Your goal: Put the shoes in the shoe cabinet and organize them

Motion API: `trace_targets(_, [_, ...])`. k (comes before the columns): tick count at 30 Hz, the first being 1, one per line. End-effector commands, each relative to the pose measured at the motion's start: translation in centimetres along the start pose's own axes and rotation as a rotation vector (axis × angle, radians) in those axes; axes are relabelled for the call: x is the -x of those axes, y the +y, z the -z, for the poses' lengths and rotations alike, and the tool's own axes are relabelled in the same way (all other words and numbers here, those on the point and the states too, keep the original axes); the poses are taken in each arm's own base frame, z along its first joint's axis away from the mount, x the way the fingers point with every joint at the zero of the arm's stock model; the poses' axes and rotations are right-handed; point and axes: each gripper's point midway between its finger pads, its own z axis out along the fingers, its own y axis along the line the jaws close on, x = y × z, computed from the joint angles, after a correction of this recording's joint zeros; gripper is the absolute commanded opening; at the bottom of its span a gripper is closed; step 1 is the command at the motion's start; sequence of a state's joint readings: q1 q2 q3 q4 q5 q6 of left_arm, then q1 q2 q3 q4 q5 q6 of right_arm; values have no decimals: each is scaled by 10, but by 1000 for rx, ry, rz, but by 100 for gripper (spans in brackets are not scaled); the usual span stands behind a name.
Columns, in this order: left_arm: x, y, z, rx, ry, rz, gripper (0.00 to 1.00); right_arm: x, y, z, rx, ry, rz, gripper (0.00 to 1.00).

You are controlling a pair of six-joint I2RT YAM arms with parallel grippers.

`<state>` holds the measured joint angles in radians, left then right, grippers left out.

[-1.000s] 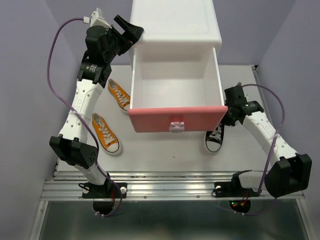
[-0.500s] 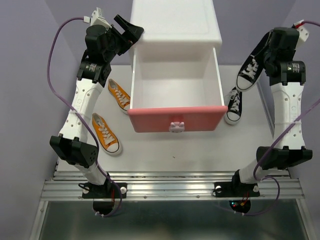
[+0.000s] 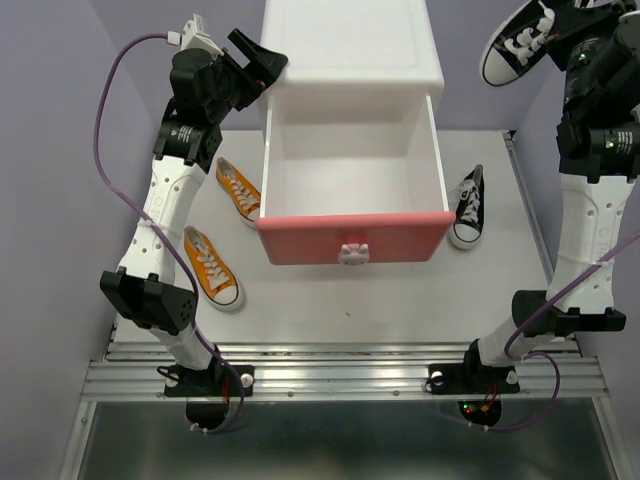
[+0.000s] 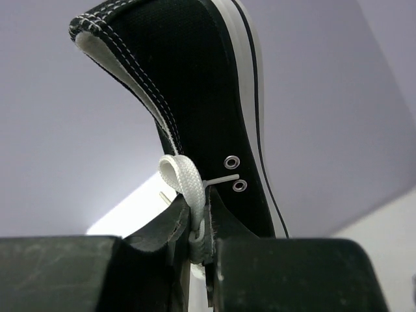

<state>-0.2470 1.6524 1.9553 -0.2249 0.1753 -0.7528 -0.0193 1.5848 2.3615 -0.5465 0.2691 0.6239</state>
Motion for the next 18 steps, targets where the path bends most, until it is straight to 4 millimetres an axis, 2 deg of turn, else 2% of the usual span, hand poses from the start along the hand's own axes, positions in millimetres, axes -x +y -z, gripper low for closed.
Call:
trace_targets(1, [-105,108,6,334,386,-14,99,93,84,35,336,-256,-176,1])
trace_targets(6, [-102,105,2,329,384,-20,99,89,128,47,572,-168,-356,1])
trace_targets(8, [-101,104,2,328,385,-26,99,71,144,51,669,-57,-397,1])
trace_targets(15, [-106,107,-2,333,397,-16,99,53,168,74,828,126,-462,1])
trace_targets(18, [-104,106,-4,330,387,-12,99,32,183,87,876,236,-495,1])
